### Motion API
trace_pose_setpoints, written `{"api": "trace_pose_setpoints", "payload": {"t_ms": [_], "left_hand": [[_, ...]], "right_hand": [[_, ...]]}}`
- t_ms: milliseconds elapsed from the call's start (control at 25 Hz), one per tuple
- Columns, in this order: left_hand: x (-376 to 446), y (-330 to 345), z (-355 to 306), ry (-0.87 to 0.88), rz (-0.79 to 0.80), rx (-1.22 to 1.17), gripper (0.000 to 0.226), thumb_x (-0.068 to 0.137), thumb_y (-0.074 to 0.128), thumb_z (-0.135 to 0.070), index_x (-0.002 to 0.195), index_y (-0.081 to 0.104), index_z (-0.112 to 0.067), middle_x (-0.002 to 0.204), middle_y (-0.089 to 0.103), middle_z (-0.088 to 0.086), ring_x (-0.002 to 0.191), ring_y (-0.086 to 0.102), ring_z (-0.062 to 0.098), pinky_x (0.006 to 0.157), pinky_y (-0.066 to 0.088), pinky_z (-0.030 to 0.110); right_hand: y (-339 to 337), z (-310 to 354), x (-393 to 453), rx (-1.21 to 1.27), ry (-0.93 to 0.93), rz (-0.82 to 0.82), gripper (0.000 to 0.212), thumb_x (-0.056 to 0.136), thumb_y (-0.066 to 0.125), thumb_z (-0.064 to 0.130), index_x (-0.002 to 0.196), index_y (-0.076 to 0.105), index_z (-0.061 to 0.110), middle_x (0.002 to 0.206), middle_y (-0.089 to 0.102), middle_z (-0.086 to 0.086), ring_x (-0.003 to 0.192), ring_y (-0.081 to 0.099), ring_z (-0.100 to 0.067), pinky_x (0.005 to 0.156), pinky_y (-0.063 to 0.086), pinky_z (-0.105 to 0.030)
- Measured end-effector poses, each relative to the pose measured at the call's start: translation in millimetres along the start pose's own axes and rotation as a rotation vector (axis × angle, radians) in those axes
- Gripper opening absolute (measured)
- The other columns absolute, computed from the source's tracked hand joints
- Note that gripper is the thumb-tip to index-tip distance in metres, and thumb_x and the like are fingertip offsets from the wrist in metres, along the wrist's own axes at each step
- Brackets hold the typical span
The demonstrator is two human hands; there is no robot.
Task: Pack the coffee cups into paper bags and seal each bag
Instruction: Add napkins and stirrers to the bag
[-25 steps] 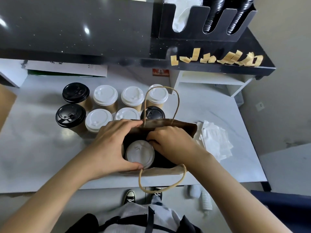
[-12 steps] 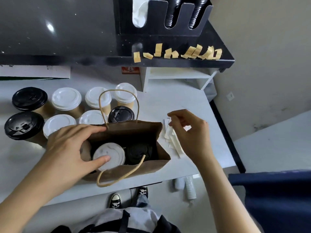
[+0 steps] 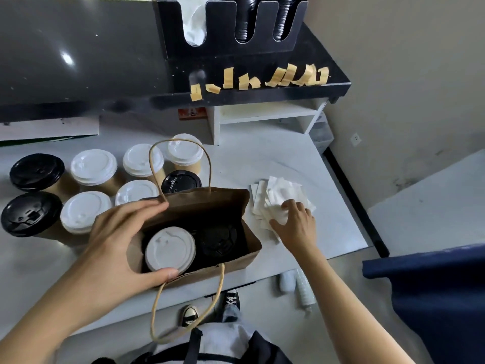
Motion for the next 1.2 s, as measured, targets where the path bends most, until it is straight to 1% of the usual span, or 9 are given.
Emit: {"api": "trace_pose_setpoints", "payload": {"t_ms": [160,280,440,600,800,880,1000,1080,1200], "left_hand": [[2.1,1.5,-0.9,-0.005,0.006,-0.024,0.098,0.053,0.072,-0.076,0.144,0.044,-0.052,0.146,0.041,-0.027,0.135,0.032,0.003,0.105,0.039,0.044],[5.8,2.7,-1.7,-0.007,0.022,-0.025,0.098,0.053,0.072,-0.075,0.144,0.044,-0.053,0.146,0.041,-0.026,0.135,0.029,-0.003,0.103,0.042,0.046],[8.7,3.8,-4.4,-0.007,0.029,-0.034,0.097,0.053,0.073,-0.074,0.144,0.045,-0.052,0.146,0.041,-0.027,0.135,0.029,-0.003,0.104,0.044,0.048],[9.0,2.7,-5.4,-0.016,0.043,-0.044,0.096,0.053,0.073,-0.073,0.143,0.046,-0.052,0.146,0.04,-0.028,0.136,0.029,-0.001,0.105,0.044,0.05],[9.1,1.3,-9.0,-0.008,0.054,-0.044,0.094,0.054,0.072,-0.073,0.142,0.047,-0.052,0.146,0.039,-0.028,0.139,0.029,0.001,0.107,0.043,0.049],[9.7,0.9,-10.0,-0.001,0.055,-0.042,0.093,0.055,0.071,-0.073,0.142,0.047,-0.051,0.146,0.039,-0.029,0.139,0.028,0.0,0.108,0.042,0.047],[10.6,0.9,-10.1,0.002,0.058,-0.03,0.093,0.056,0.072,-0.072,0.142,0.046,-0.051,0.147,0.038,-0.029,0.139,0.027,-0.002,0.107,0.043,0.045],[10.2,0.2,-9.9,0.003,0.056,-0.02,0.093,0.056,0.076,-0.069,0.143,0.046,-0.052,0.147,0.037,-0.029,0.139,0.026,-0.002,0.107,0.042,0.043],[9.8,-0.6,-10.5,0.015,0.055,0.008,0.096,0.058,0.087,-0.063,0.144,0.044,-0.051,0.146,0.035,-0.032,0.139,0.023,-0.007,0.112,0.032,0.033]], "right_hand": [[-1.4,-6.6,2.4,0.083,-0.039,-0.028,0.025,0.097,0.06,0.025,0.116,0.071,0.013,0.12,0.068,-0.01,0.108,0.061,-0.034,0.092,0.048,-0.042],[-7.2,-13.8,3.8,0.195,-0.011,-0.057,0.027,0.101,0.052,0.02,0.098,0.076,0.009,0.101,0.071,-0.011,0.094,0.063,-0.034,0.08,0.052,-0.041],[-12.5,-19.6,5.3,0.328,0.038,-0.113,0.025,0.097,0.055,0.016,0.079,0.071,0.019,0.068,0.065,-0.002,0.073,0.058,-0.031,0.065,0.048,-0.038],[-18.2,-21.4,5.7,0.441,0.056,-0.178,0.021,0.094,0.056,0.014,0.081,0.072,0.018,0.071,0.067,-0.005,0.072,0.059,-0.029,0.065,0.049,-0.037],[-39.3,-25.9,2.9,0.658,0.121,-0.343,0.013,0.099,0.062,0.02,0.098,0.075,0.021,0.079,0.069,0.014,0.073,0.062,-0.005,0.062,0.044,-0.014],[-51.5,-23.4,1.4,0.705,0.116,-0.408,0.011,0.101,0.061,0.024,0.1,0.072,0.022,0.08,0.067,0.018,0.074,0.061,0.003,0.066,0.045,-0.013],[-69.6,-12.3,0.0,0.839,0.121,-0.451,0.012,0.102,0.062,0.027,0.102,0.071,0.019,0.083,0.067,0.013,0.077,0.062,-0.007,0.071,0.05,-0.019],[-83.2,-0.7,-3.4,0.924,0.123,-0.471,0.013,0.1,0.067,0.028,0.1,0.074,0.017,0.078,0.068,0.01,0.072,0.06,-0.007,0.066,0.049,-0.017],[-101.8,25.6,-14.2,1.09,0.086,-0.374,0.008,0.093,0.075,0.03,0.097,0.077,0.024,0.081,0.076,0.007,0.073,0.068,-0.008,0.07,0.054,-0.021]]}}
Point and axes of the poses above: each hand's wrist, its own x-axis towards the middle knuckle, its own y-axis out of the palm, z = x × y, the point moved 7 cm from there along x, towards the middle knuckle
